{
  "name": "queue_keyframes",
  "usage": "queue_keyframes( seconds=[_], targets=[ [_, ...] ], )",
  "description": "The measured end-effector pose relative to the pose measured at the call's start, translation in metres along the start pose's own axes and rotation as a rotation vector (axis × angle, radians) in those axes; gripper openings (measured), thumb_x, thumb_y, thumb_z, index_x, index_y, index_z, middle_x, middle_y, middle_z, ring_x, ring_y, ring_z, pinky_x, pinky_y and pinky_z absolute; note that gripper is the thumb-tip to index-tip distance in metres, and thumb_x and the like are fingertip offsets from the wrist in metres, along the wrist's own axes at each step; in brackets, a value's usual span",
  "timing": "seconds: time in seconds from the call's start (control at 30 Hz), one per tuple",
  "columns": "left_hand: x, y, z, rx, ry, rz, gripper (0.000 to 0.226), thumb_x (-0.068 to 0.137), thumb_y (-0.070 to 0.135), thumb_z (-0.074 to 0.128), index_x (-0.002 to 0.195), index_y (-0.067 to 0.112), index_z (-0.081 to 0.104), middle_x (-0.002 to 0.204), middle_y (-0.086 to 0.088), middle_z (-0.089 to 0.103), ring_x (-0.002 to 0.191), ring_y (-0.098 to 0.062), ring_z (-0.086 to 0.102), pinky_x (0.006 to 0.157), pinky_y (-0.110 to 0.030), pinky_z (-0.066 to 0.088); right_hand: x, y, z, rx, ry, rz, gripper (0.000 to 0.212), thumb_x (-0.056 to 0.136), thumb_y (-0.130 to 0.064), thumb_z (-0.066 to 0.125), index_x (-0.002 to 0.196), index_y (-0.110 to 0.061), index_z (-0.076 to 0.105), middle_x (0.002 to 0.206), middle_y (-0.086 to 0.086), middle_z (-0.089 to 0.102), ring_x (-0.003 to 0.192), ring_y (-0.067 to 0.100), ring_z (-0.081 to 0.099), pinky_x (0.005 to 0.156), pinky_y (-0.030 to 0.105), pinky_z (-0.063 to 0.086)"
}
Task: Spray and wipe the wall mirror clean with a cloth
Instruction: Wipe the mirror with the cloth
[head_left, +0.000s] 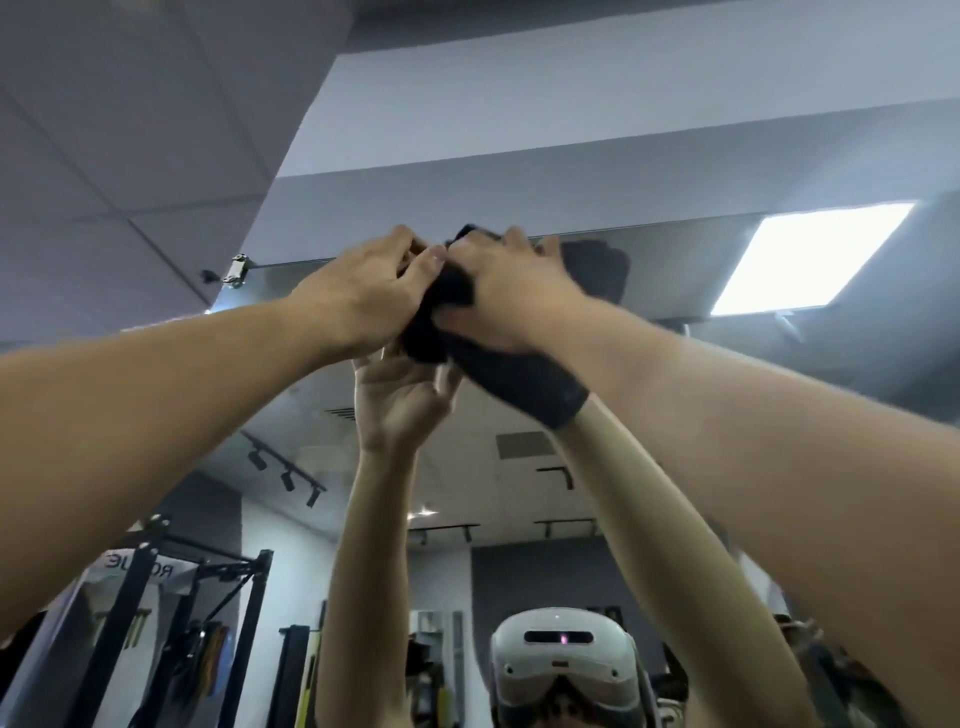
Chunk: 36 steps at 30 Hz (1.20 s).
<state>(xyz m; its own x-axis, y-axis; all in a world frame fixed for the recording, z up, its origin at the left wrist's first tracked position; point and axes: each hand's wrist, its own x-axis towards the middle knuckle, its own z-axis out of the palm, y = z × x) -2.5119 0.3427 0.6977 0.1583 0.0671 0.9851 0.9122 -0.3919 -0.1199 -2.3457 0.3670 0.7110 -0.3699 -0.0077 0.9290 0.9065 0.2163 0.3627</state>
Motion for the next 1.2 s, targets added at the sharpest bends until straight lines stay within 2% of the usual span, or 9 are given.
queue_keyframes(
  seconds=[0.1, 0.23, 0.43, 0.63, 0.73, 0.87, 0.93, 1.03, 1.2],
  targets=[
    [-0.010, -0.016, -0.012, 0.058, -0.010, -0.004, 0.045, 0.109, 0.055, 0.029, 0.135, 0.025, 0.048, 0.135, -0.002, 0.059, 0.110, -0.020, 0.050, 0.092, -0.040, 0.037, 0.030, 0.020, -0.006, -0.017, 0.020, 0.171, 0.061, 0.090, -0.063, 0.049, 0.141, -0.030, 0.048, 0.147, 0.004, 0.045, 0.135, 0.036, 0.036, 0.110, 0.061, 0.024],
    [-0.020, -0.040, -0.027, 0.110, -0.032, -0.023, 0.048, 0.107, 0.060, 0.027, 0.138, 0.027, 0.045, 0.145, -0.005, 0.056, 0.125, -0.026, 0.053, 0.104, -0.048, 0.041, 0.031, 0.018, -0.003, -0.054, 0.042, 0.215, 0.057, 0.092, -0.060, 0.045, 0.138, -0.025, 0.048, 0.145, 0.004, 0.045, 0.134, 0.038, 0.034, 0.111, 0.062, 0.023],
    [-0.024, -0.063, -0.042, 0.113, -0.033, -0.075, 0.052, 0.105, 0.064, 0.025, 0.134, 0.026, 0.047, 0.145, -0.007, 0.055, 0.127, -0.030, 0.052, 0.107, -0.054, 0.040, -0.019, -0.042, 0.002, -0.008, -0.013, -0.103, 0.062, 0.088, -0.062, 0.049, 0.140, -0.030, 0.047, 0.145, 0.000, 0.047, 0.130, 0.032, 0.038, 0.110, 0.061, 0.025],
    [-0.024, -0.064, -0.031, 0.059, -0.041, -0.081, 0.039, 0.107, 0.061, 0.024, 0.107, 0.029, 0.047, 0.092, 0.010, 0.056, 0.091, -0.018, 0.054, 0.085, -0.040, 0.037, -0.092, -0.129, 0.023, -0.021, -0.045, -0.395, 0.068, 0.076, -0.066, 0.062, 0.135, -0.032, 0.055, 0.145, -0.008, 0.049, 0.124, 0.032, 0.044, 0.100, 0.051, 0.032],
    [-0.026, -0.067, -0.025, 0.022, -0.078, -0.090, 0.040, 0.106, 0.062, 0.023, 0.103, 0.031, 0.049, 0.089, 0.009, 0.064, 0.085, -0.006, 0.058, 0.083, -0.040, 0.041, -0.126, -0.163, 0.033, -0.001, -0.116, -0.510, 0.073, 0.076, -0.066, 0.066, 0.139, -0.032, 0.053, 0.152, -0.006, 0.042, 0.131, 0.034, 0.040, 0.108, 0.058, 0.029],
    [-0.029, -0.072, -0.019, -0.029, -0.109, -0.083, 0.046, 0.105, 0.064, 0.023, 0.111, 0.030, 0.053, 0.098, 0.009, 0.066, 0.096, -0.010, 0.060, 0.093, -0.046, 0.046, -0.155, -0.191, 0.045, -0.075, -0.107, -0.637, 0.045, 0.098, -0.054, 0.043, 0.141, -0.042, 0.047, 0.155, -0.010, 0.033, 0.137, 0.036, 0.038, 0.109, 0.059, 0.036],
    [-0.029, -0.072, -0.021, -0.022, -0.110, -0.093, 0.046, 0.105, 0.064, 0.022, 0.106, 0.031, 0.052, 0.096, 0.009, 0.064, 0.094, -0.012, 0.059, 0.089, -0.044, 0.044, -0.154, -0.189, 0.047, -0.036, -0.121, -0.662, 0.046, 0.098, -0.054, 0.045, 0.143, -0.044, 0.045, 0.156, -0.012, 0.030, 0.137, 0.033, 0.036, 0.109, 0.058, 0.035],
    [-0.031, -0.075, -0.027, -0.008, -0.102, -0.116, 0.047, 0.104, 0.066, 0.019, 0.093, 0.031, 0.048, 0.087, 0.007, 0.065, 0.084, -0.012, 0.059, 0.089, -0.043, 0.041, -0.122, -0.176, 0.042, 0.023, -0.172, -0.646, 0.069, 0.081, -0.063, 0.065, 0.144, -0.039, 0.047, 0.157, -0.012, 0.035, 0.136, 0.029, 0.036, 0.107, 0.054, 0.027],
    [-0.026, -0.108, -0.046, 0.077, 0.039, -0.206, 0.052, 0.104, 0.069, 0.017, 0.112, 0.026, 0.046, 0.116, -0.003, 0.058, 0.113, -0.027, 0.050, 0.108, -0.053, 0.031, -0.029, -0.141, 0.031, 0.006, -0.053, -0.340, 0.064, 0.083, -0.064, 0.057, 0.140, -0.036, 0.050, 0.146, -0.008, 0.046, 0.133, 0.029, 0.038, 0.103, 0.054, 0.028]
  ],
)
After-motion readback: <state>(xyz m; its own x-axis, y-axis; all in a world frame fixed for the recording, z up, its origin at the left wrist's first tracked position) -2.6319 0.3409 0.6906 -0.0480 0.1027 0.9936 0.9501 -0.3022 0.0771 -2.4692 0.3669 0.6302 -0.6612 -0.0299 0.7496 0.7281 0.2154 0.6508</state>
